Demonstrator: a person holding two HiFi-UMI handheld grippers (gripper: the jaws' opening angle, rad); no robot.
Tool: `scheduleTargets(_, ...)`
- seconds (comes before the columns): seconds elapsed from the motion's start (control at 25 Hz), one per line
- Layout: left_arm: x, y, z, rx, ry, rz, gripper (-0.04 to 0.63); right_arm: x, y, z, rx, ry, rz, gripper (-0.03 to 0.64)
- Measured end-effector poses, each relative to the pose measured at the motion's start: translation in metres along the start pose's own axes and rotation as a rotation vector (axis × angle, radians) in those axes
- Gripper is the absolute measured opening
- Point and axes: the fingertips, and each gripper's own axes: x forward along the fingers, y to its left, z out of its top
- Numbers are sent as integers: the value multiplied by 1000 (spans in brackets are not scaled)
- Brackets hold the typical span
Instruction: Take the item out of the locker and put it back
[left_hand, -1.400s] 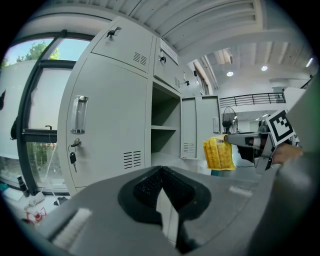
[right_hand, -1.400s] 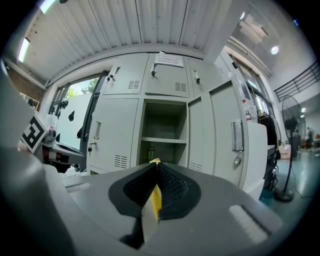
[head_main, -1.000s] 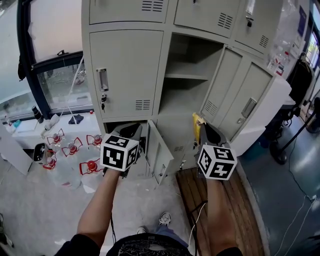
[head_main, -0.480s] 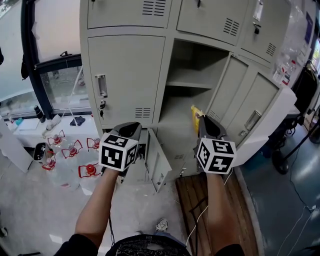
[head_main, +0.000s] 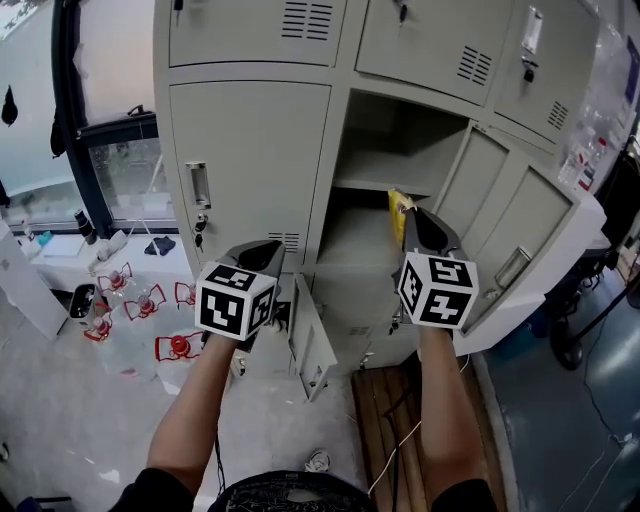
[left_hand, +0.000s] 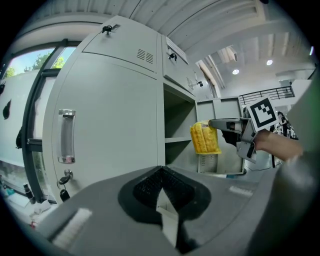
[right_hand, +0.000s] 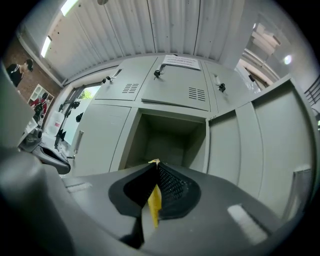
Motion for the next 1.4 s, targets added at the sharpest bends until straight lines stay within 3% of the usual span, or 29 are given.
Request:
scheduleTargets(1.08, 48, -4, 41, 6, -26, 95, 5, 97, -59, 83, -87, -183, 23, 29)
scheduleTargets(1.4, 52, 3, 38, -15, -25, 137, 5, 124, -50, 92, -176, -210, 51, 29)
